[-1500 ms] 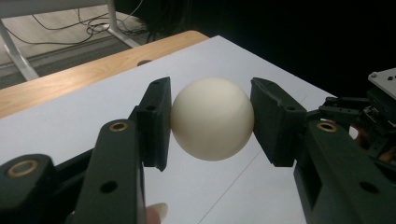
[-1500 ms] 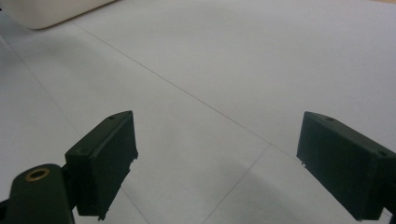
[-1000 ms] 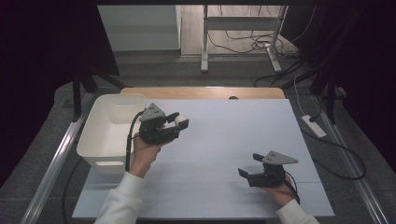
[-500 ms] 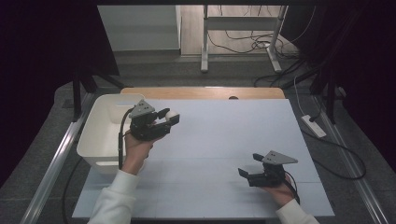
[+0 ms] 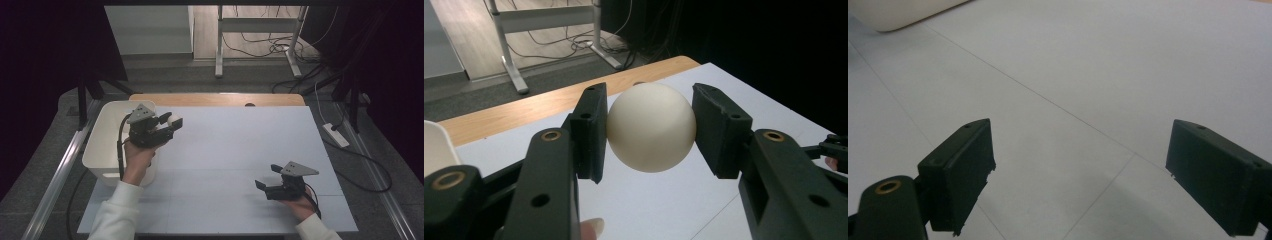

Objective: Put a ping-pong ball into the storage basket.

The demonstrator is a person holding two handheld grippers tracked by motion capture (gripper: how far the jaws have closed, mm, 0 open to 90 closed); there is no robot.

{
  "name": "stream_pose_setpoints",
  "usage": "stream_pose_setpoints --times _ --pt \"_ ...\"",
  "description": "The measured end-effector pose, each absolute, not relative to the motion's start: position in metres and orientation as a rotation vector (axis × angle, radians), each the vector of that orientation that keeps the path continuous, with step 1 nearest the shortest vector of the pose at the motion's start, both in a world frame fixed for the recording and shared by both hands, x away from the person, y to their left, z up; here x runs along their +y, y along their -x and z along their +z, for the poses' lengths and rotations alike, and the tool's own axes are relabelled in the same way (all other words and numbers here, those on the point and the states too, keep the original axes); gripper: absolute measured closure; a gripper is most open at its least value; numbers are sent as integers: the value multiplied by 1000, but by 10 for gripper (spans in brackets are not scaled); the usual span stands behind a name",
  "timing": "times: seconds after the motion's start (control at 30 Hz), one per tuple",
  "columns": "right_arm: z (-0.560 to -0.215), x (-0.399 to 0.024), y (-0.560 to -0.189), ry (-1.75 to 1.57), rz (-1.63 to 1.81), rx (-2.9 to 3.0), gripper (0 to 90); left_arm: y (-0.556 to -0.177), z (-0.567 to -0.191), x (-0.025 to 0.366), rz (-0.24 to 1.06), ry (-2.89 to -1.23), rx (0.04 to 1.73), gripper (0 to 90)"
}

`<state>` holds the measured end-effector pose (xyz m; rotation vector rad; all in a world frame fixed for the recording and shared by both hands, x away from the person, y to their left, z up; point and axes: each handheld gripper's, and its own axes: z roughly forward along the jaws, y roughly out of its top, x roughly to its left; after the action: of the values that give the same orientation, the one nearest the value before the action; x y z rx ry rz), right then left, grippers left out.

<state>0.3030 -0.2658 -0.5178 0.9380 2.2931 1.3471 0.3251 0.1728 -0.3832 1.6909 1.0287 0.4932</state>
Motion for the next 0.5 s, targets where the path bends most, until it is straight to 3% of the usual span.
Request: stream_pose_setpoints --times 0.5 --pt "-518 -266 -303 -937 1344 2294 118 -325 -382 187 528 -1681 1067 508"
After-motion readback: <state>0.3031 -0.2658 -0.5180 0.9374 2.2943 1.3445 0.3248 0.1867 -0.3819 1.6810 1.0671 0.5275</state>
